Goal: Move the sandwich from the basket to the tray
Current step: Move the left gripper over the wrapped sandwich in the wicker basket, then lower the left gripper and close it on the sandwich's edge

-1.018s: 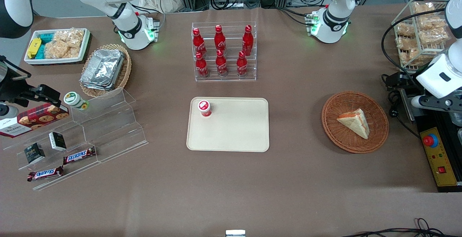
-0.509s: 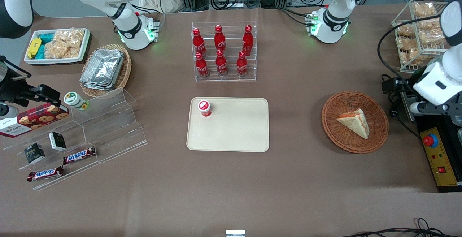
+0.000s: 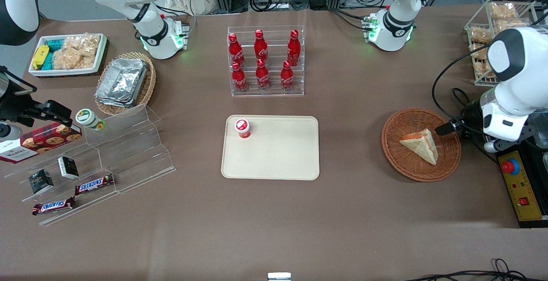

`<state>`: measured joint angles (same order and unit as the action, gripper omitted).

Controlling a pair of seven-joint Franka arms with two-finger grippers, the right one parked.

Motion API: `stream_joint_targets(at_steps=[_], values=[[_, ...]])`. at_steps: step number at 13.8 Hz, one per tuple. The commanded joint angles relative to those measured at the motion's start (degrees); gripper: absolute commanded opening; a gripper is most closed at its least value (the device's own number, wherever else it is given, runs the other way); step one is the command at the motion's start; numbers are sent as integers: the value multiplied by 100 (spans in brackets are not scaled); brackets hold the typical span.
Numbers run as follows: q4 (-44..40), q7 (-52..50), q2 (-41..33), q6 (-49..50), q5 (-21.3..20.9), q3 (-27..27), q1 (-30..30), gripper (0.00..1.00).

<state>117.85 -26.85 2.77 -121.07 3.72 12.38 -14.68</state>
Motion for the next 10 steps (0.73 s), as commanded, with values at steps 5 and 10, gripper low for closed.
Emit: stream_joint_targets(at_steps=[5,10], values=[[642,-2900,644,-1270,-404,2,44,100],[730,-3985,988,-1384,-1435,2,44,100]])
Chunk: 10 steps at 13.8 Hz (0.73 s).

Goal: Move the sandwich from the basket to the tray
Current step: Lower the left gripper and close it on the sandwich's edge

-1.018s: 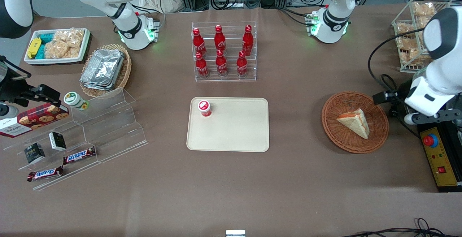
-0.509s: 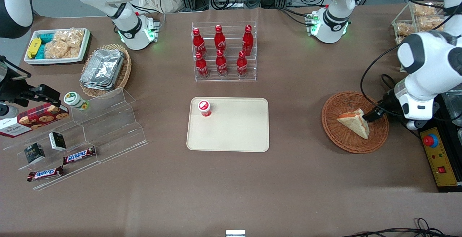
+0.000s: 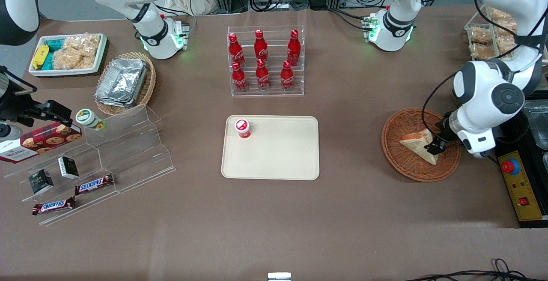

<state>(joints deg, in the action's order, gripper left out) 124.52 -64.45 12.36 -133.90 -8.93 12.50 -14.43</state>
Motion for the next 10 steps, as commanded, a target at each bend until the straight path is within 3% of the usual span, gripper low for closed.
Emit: stream_joint_targets(at_steps=[1,9,10], values=[[81,-225,30,-101,-171,-19,19,100],[379,-234,56,-303,-171,-11,54,100],[362,-234,134,-364,-171,16,63,90]])
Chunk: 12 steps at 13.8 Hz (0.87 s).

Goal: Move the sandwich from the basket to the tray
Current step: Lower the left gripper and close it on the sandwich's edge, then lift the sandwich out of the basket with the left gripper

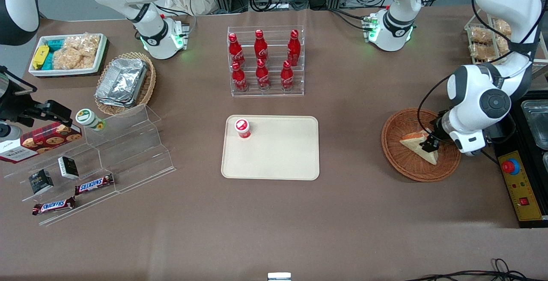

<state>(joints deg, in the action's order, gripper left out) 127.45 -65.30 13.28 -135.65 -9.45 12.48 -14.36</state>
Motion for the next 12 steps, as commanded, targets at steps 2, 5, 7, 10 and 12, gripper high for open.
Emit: stream_joint_targets(at_steps=[2,5,7,10,12], values=[[43,-298,148,-356,-118,27,214,51],[-35,-396,105,-322,-66,35,224,0],[-167,-580,96,-269,-66,35,224,0],[-307,-440,26,-225,-83,44,232,0],[-666,31,8,448,-57,88,232,0]])
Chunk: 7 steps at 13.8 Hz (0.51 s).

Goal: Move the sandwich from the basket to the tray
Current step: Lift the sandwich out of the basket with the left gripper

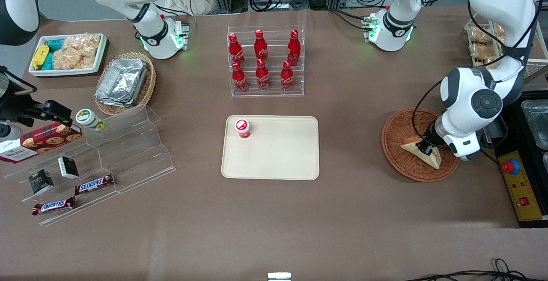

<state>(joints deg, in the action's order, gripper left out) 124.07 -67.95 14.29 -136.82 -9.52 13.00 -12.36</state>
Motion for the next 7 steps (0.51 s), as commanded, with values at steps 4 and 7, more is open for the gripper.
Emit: stream_joint_targets(at_steps=[4,7], values=[[-1399,1185,-49,1996,38,246,32,0],[-2480,1695,39,3140,327,527,32,0]])
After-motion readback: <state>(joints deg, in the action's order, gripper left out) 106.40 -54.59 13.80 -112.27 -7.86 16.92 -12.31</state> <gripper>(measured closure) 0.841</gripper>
